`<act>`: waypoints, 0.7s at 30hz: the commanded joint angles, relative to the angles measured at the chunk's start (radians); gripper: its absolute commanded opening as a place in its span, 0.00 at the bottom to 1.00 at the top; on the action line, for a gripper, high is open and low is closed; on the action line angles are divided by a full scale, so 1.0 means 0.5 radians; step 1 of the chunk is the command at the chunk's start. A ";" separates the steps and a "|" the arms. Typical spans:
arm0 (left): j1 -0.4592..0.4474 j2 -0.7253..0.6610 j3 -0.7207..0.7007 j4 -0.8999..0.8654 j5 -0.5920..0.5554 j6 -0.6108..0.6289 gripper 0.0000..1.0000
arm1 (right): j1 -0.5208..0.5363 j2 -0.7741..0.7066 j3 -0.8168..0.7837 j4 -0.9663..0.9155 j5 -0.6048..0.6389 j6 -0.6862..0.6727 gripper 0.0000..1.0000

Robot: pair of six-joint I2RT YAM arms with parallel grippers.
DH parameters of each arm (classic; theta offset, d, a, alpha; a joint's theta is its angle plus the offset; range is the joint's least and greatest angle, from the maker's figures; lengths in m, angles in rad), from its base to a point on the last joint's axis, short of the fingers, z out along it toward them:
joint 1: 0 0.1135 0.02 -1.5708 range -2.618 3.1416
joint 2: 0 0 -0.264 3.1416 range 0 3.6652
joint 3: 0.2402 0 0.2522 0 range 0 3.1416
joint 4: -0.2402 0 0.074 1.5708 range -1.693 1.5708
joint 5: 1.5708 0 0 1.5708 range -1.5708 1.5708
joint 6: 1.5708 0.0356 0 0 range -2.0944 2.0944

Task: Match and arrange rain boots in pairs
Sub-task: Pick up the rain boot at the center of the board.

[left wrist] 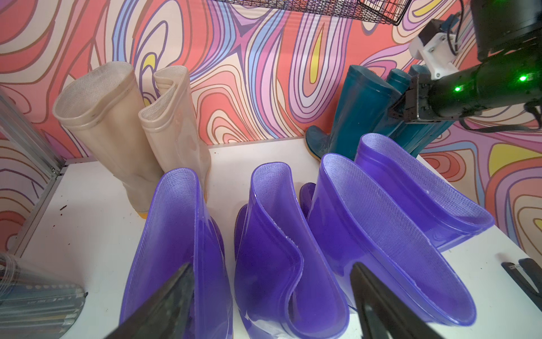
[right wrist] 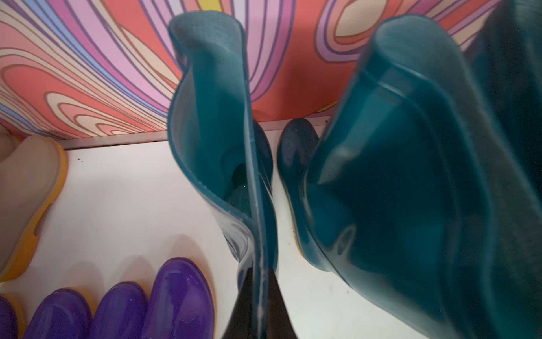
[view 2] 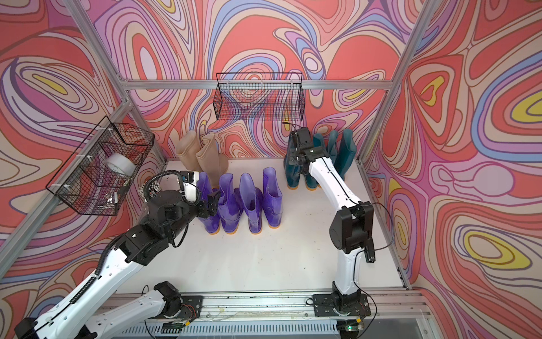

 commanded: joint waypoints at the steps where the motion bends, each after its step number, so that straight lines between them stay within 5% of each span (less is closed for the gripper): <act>1: 0.015 -0.030 -0.023 0.052 -0.030 0.020 0.85 | -0.027 -0.194 -0.084 0.093 0.075 -0.002 0.00; 21: 0.015 0.002 -0.023 0.053 -0.075 0.038 0.85 | -0.061 -0.496 -0.448 0.244 -0.065 0.142 0.00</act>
